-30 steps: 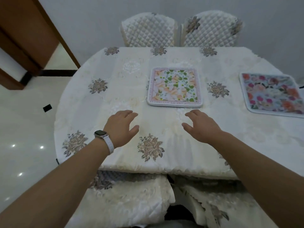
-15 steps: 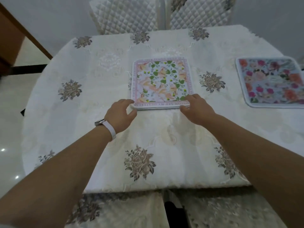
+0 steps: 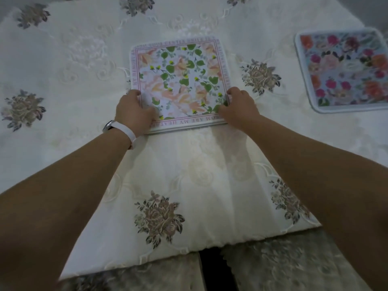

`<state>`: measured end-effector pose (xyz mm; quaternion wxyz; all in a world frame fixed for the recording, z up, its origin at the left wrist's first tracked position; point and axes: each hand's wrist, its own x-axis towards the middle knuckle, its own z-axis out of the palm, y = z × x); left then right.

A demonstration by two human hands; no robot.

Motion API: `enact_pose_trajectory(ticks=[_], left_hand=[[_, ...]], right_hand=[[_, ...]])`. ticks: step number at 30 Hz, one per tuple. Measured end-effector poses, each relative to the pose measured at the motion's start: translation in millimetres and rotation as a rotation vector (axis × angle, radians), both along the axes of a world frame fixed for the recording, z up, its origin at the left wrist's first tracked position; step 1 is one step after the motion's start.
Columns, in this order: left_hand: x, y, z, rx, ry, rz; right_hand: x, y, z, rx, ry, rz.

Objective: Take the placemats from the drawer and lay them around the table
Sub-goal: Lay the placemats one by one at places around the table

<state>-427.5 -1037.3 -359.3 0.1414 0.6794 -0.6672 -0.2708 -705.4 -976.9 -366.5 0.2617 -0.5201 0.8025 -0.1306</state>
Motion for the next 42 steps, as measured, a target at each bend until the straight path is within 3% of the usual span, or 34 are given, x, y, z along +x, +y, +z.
enact_pose_trajectory(ticks=[3, 9, 12, 16, 20, 29, 42], left_hand=[[-9, -8, -2, -0.046, -0.081, 0.007], [-14, -20, -5, 0.035, -0.025, 0.213], [-18, -25, -1, 0.056, 0.059, 0.339], [-29, -26, 0, 0.025, 0.237, 0.360], [-26, -18, -1, 0.054, 0.265, 0.367], [-5, 38, 15, 0.034, 0.352, 0.319], [91, 151, 37, -0.006, 0.407, 0.410]], right_hand=[[-3, -4, -6, -0.056, 0.046, 0.060], [-2, -9, -13, -0.160, 0.129, 0.081], [-2, -13, -11, -0.247, 0.029, 0.024], [-10, -28, -6, -0.191, -0.353, -0.267], [-15, -27, -2, -0.141, -0.497, -0.326], [0, 21, 14, -0.149, -0.511, -0.270], [69, 110, 48, -0.124, -0.637, -0.133]])
